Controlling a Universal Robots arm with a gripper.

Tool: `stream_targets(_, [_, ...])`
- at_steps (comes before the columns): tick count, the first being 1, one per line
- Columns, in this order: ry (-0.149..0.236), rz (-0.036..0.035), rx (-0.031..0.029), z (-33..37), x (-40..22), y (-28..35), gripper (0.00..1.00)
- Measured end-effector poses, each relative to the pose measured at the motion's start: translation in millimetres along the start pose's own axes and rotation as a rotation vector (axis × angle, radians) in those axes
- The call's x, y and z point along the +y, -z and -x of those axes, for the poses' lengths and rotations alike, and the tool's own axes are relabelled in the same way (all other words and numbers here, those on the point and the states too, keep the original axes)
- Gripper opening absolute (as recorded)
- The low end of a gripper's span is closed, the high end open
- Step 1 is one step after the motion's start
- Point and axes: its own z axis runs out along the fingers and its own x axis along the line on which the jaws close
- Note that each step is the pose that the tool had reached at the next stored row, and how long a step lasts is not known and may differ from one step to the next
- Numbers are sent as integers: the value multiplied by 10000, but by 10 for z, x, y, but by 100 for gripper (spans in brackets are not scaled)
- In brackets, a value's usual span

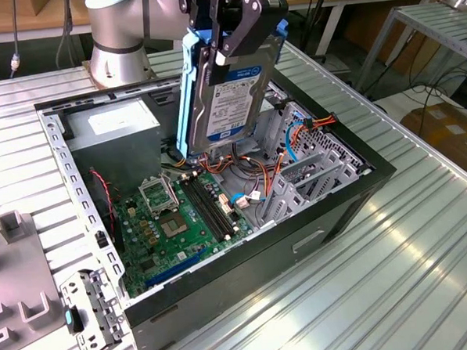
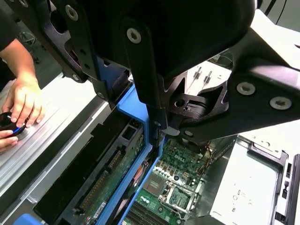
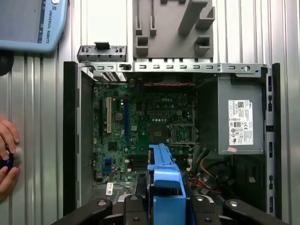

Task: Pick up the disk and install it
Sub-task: 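Insert the disk into the insertion slot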

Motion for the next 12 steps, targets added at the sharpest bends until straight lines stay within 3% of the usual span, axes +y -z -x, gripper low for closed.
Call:
stream_targets(2, [0,1,2,-4,-34,0,37])
stream_targets(6, [0,0,8,-5,-203,-6,37])
stream_targets(12, [0,0,17,-34,-264,-23,37])
